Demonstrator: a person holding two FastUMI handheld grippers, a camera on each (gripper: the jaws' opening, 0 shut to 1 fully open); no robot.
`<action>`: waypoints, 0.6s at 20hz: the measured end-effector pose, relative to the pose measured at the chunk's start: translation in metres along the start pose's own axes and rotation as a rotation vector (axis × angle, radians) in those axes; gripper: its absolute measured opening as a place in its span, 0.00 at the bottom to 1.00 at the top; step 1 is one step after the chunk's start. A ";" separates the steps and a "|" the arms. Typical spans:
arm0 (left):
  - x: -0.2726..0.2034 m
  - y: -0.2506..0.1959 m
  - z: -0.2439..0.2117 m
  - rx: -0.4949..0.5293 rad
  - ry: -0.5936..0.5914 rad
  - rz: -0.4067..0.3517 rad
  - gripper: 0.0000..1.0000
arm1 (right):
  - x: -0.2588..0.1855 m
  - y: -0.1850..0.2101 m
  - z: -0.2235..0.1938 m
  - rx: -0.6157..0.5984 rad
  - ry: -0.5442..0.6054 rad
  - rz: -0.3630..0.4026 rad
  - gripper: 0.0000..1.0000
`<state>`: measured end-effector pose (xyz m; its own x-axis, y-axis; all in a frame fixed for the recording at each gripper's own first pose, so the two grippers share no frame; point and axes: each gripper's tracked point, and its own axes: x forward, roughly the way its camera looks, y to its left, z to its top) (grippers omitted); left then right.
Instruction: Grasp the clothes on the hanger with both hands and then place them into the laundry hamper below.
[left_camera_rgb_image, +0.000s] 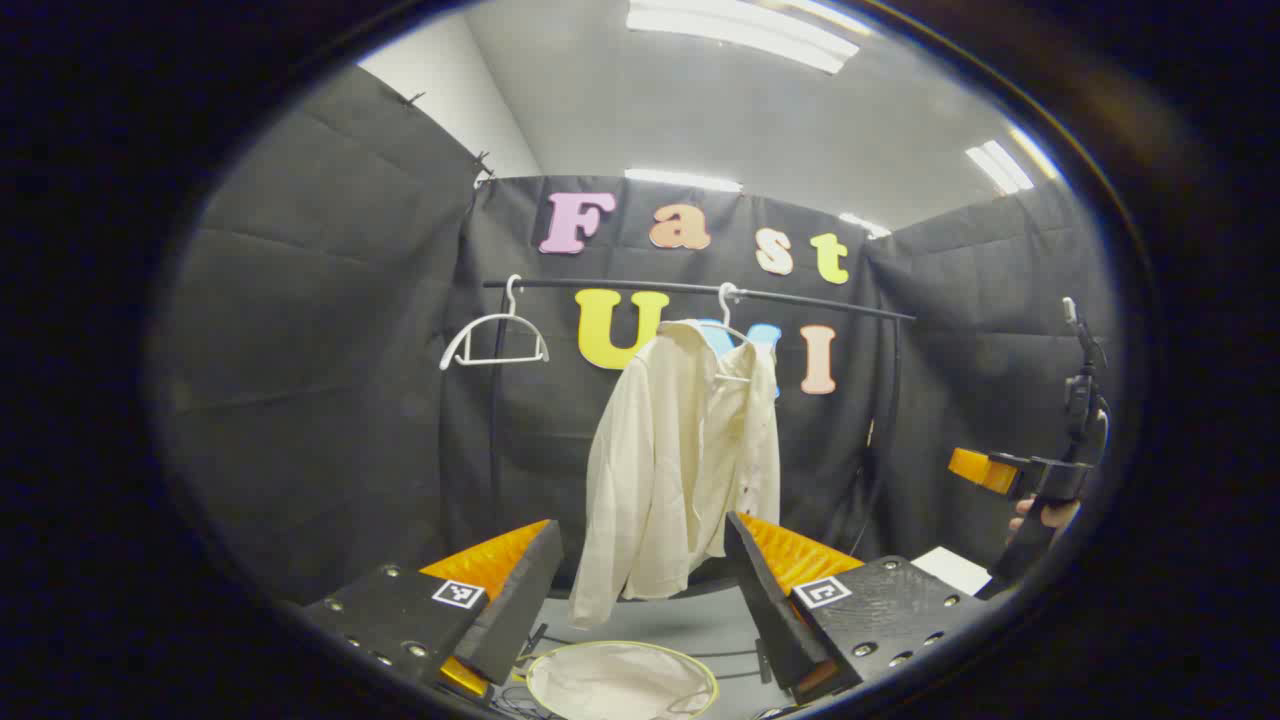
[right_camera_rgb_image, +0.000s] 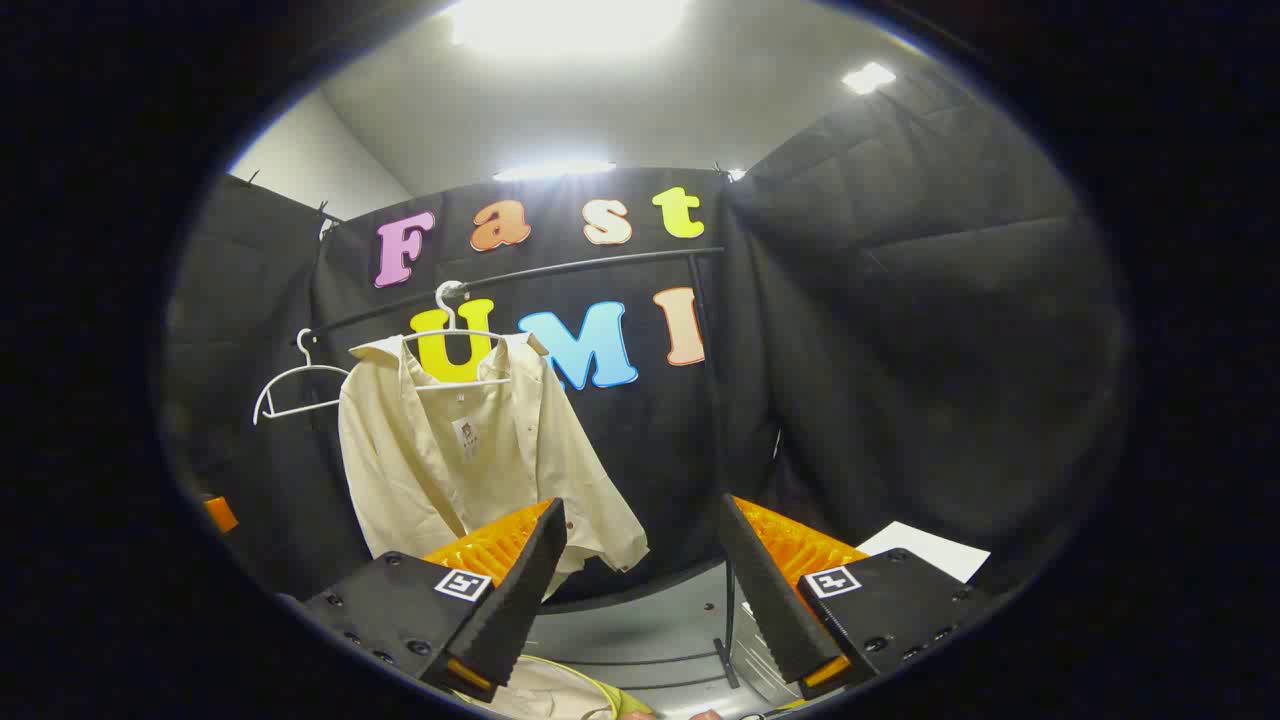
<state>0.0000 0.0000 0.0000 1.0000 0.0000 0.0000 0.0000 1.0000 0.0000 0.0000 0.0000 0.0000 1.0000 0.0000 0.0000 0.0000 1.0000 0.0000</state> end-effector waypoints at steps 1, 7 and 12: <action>-0.001 0.000 0.002 0.022 -0.008 -0.001 0.96 | -0.002 0.001 -0.001 -0.004 0.001 0.000 0.98; -0.008 -0.007 0.003 0.041 -0.028 0.007 0.95 | -0.008 0.008 0.001 -0.014 0.005 0.017 0.98; -0.012 -0.001 -0.001 0.055 -0.019 0.053 0.94 | -0.009 0.008 0.001 -0.005 0.023 0.028 0.97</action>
<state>-0.0122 -0.0014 -0.0007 0.9984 0.0522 0.0200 -0.0533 0.9971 0.0544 -0.0093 0.0079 0.0008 0.9993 0.0280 -0.0227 -0.0281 0.9996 -0.0045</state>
